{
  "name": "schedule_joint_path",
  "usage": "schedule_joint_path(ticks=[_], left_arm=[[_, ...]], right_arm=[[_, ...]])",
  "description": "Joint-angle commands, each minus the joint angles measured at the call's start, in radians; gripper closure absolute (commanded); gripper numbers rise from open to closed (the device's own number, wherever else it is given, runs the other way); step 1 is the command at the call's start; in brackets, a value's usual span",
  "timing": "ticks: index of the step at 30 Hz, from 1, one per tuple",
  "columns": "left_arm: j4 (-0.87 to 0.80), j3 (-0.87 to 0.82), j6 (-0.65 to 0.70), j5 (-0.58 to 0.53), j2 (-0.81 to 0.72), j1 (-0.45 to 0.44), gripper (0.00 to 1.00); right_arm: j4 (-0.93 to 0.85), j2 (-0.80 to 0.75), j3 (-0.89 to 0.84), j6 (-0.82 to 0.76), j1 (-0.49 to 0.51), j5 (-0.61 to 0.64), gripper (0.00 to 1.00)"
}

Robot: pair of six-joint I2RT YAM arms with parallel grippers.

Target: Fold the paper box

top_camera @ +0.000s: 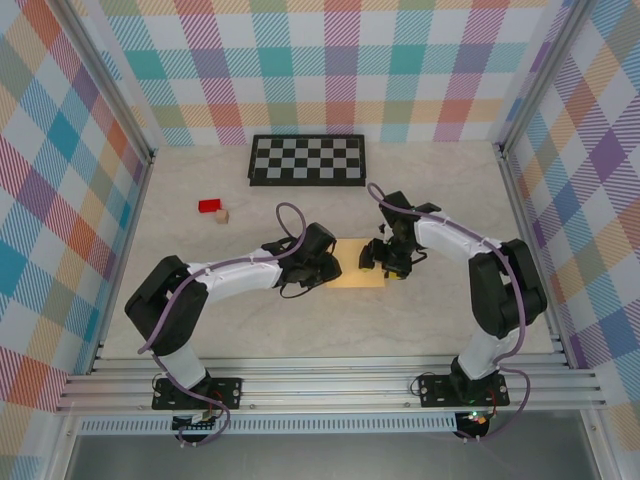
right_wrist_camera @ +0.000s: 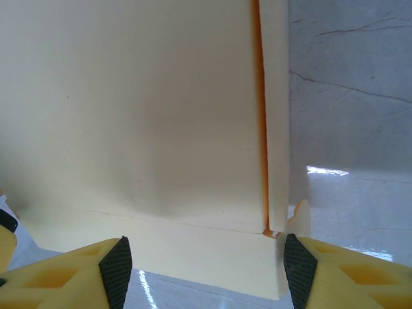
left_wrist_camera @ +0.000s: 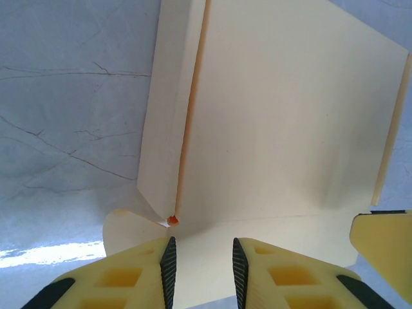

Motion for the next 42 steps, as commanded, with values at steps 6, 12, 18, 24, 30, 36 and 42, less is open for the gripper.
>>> schedule_joint_path(ticks=[6, 12, 18, 24, 30, 36, 42], left_arm=[[0.021, -0.003, -0.015, 0.01, 0.021, -0.021, 0.68], [-0.093, 0.026, 0.071, -0.05, -0.004, -0.015, 0.62], [-0.129, 0.003, 0.221, 0.002, -0.093, 0.06, 0.55], [-0.144, 0.004, 0.334, 0.092, -0.119, 0.1, 0.41], [-0.182, 0.062, 0.523, 0.209, -0.052, 0.153, 0.38], [-0.104, 0.009, 0.53, 0.225, -0.02, 0.168, 0.39], [-0.041, -0.032, 0.499, 0.239, 0.009, 0.169, 0.39]], right_arm=[[0.027, 0.02, -0.01, 0.022, 0.003, -0.067, 0.34], [0.022, 0.014, -0.014, 0.018, -0.008, -0.067, 0.34], [0.011, -0.004, -0.018, -0.002, -0.014, -0.05, 0.34], [0.004, -0.043, -0.04, 0.01, -0.014, -0.03, 0.34], [0.049, -0.079, -0.084, 0.027, -0.014, -0.031, 0.34], [0.173, -0.05, -0.091, 0.028, -0.014, -0.085, 0.34], [0.2, 0.006, -0.03, 0.005, -0.014, -0.061, 0.34]])
